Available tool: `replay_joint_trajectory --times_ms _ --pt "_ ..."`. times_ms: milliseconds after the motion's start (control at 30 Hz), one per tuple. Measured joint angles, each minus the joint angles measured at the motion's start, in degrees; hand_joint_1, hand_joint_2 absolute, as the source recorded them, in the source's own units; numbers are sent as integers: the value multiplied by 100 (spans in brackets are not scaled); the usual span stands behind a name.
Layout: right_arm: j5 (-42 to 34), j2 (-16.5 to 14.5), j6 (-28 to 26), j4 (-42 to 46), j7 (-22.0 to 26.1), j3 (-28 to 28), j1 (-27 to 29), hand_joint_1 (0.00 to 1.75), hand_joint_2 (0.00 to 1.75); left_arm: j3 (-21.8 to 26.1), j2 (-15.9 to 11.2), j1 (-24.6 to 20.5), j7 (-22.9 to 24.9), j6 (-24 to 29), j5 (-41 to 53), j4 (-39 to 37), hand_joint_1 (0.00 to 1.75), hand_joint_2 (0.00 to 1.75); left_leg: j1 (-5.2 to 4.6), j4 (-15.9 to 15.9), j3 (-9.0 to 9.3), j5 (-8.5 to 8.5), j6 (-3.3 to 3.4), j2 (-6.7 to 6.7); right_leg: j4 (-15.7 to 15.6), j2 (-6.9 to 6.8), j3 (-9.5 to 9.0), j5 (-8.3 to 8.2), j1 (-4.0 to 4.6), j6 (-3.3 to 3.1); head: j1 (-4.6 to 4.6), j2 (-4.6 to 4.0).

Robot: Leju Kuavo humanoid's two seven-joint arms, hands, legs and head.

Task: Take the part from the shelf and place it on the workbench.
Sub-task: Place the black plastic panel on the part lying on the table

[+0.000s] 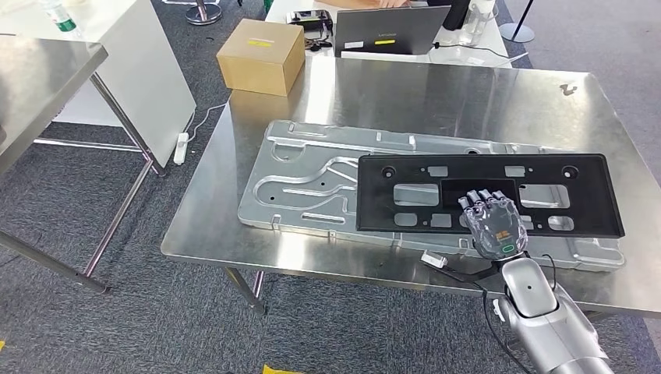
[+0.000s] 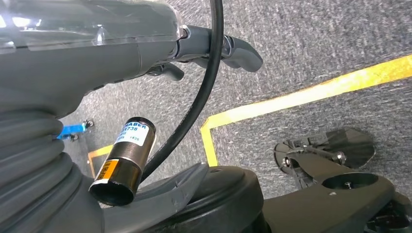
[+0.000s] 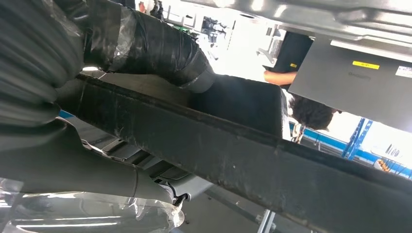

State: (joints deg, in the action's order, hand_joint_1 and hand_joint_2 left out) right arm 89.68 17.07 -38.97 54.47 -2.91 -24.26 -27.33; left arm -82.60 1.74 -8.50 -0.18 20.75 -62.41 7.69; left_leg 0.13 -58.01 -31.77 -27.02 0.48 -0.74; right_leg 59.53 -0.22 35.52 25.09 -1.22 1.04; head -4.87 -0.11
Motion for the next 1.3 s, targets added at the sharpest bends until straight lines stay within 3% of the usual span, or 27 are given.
replay_joint_trajectory --times_ms 933,1067,1300 --pt "-11 -66 0 -369 -66 -60 25 162 175 -108 14 22 -155 129 62 -1 0 175 0 -3 -1 -1 1 0 -1 1 1 0 -1 0 0 0" --pt "-8 -66 0 -369 -96 -59 53 0 0 -167 11 32 -154 153 103 -2 0 175 0 -3 -1 -1 1 0 -1 1 1 0 -1 0 0 0" --pt "-4 -104 -2 -364 -181 -59 62 0 0 -234 -14 73 -148 216 89 -2 0 175 0 -2 -1 -1 1 0 -1 2 0 0 0 0 0 0"
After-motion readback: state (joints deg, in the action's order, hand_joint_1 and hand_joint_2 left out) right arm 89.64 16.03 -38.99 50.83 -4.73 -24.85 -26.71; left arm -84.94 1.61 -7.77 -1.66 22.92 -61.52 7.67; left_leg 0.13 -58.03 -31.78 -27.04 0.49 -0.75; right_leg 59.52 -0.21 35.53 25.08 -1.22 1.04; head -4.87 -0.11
